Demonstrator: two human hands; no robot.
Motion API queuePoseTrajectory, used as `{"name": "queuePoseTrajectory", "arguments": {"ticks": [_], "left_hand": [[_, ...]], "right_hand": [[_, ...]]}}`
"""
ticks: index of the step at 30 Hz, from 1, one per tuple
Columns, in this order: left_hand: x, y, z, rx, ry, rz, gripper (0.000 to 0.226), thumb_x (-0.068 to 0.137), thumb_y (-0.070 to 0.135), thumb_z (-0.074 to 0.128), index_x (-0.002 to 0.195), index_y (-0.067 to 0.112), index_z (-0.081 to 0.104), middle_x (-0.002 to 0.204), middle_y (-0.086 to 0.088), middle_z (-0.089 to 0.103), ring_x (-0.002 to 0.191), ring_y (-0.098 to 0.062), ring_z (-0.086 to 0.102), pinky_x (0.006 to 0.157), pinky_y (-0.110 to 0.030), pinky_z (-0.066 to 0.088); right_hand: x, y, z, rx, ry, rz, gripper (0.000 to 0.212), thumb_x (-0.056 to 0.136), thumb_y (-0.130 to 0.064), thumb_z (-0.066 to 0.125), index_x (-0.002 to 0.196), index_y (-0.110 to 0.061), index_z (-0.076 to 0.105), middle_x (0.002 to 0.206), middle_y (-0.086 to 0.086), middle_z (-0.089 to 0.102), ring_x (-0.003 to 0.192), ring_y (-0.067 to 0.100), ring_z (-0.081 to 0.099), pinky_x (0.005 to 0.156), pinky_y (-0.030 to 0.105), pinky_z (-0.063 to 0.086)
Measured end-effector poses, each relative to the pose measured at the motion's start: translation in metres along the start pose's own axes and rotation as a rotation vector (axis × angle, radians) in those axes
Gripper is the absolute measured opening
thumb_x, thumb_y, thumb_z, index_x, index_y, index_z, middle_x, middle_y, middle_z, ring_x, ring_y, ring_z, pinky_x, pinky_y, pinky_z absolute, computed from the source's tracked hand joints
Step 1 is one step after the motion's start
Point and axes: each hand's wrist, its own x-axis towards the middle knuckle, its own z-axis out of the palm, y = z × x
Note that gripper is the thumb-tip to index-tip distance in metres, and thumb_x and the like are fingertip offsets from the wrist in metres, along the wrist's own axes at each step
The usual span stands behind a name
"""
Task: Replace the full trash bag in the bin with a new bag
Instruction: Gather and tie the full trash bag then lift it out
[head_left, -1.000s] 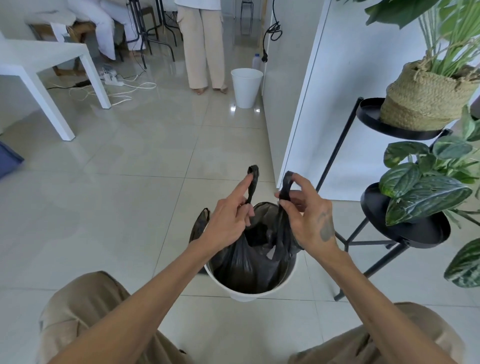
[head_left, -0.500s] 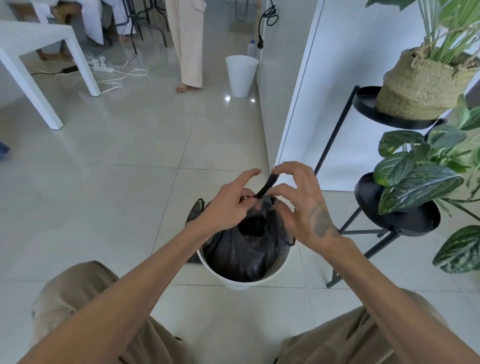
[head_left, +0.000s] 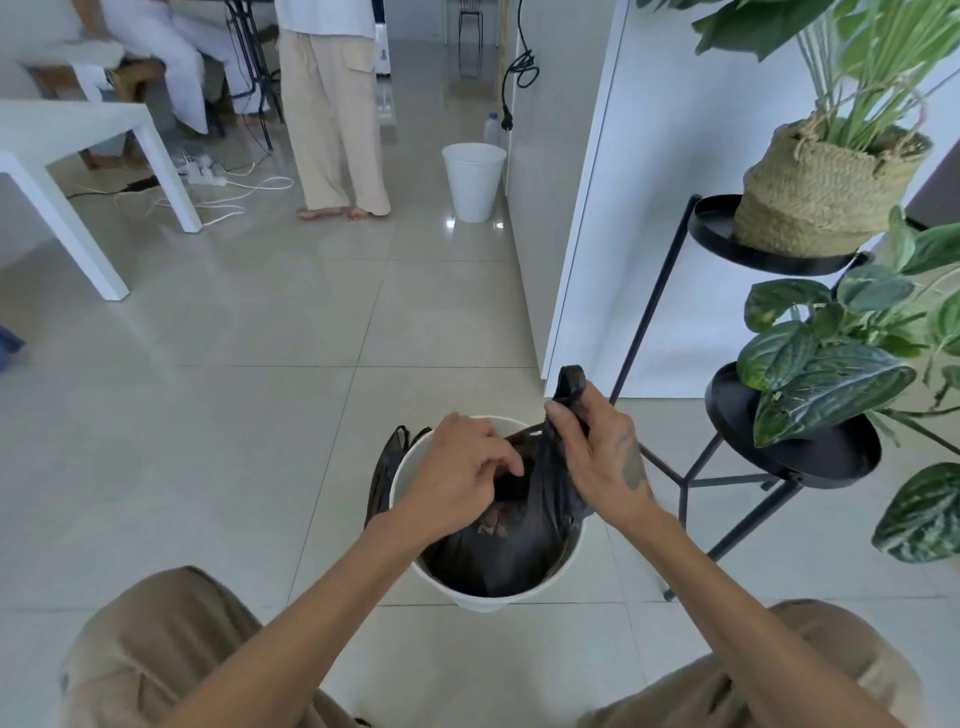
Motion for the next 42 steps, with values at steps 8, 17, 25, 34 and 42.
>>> {"name": "queuePoseTrajectory", "arguments": {"ticks": [8,17,25,34,42], "left_hand": [[-0.009,0.000,0.022,0.306,0.166,0.001,0.059,0.084,0.001,0.052,0.141,0.017,0.055,0.112,0.000,0.058,0.113,-0.022,0.052,0.120,-0.056,0.025],[-0.005,-0.010,0.001,0.284,-0.124,0.122,0.043,0.083,0.033,0.067,0.123,0.016,0.068,0.116,-0.004,0.064,0.111,-0.026,0.055,0.106,-0.047,0.038],[-0.001,-0.013,-0.001,0.350,-0.147,0.193,0.043,0.080,0.051,0.059,0.100,0.017,0.076,0.097,-0.002,0.066,0.103,-0.028,0.060,0.111,-0.048,0.031],[0.002,-0.021,0.003,0.318,-0.071,0.257,0.032,0.084,0.039,0.057,0.092,0.019,0.080,0.088,0.000,0.065,0.097,-0.024,0.059,0.112,-0.043,0.028],[-0.006,-0.023,-0.041,-0.120,-0.300,-0.145,0.011,0.091,0.019,0.073,0.084,0.015,0.081,0.108,0.001,0.072,0.101,-0.010,0.064,0.095,-0.025,0.043]], "right_hand": [[0.019,-0.011,-0.007,0.130,-0.492,0.715,0.035,0.092,-0.033,0.066,0.076,-0.002,0.072,0.068,0.005,0.071,0.063,0.019,0.067,0.064,0.032,0.055],[0.049,-0.006,-0.012,-0.071,-1.239,0.627,0.023,0.094,-0.010,0.051,0.079,-0.008,0.068,0.078,0.009,0.070,0.075,0.024,0.066,0.074,0.037,0.057],[0.043,0.007,-0.013,0.120,-1.236,0.628,0.025,0.096,-0.011,0.053,0.077,-0.008,0.069,0.073,0.006,0.068,0.062,0.016,0.059,0.060,0.026,0.046],[0.041,0.010,-0.011,0.156,-1.254,0.648,0.015,0.082,-0.020,0.063,0.082,-0.008,0.072,0.087,0.018,0.063,0.079,0.029,0.054,0.072,0.033,0.044],[0.037,0.015,-0.034,0.020,-0.915,0.451,0.027,0.093,-0.034,0.067,0.072,-0.019,0.073,0.061,-0.010,0.053,0.065,0.009,0.046,0.070,0.027,0.041]]}}
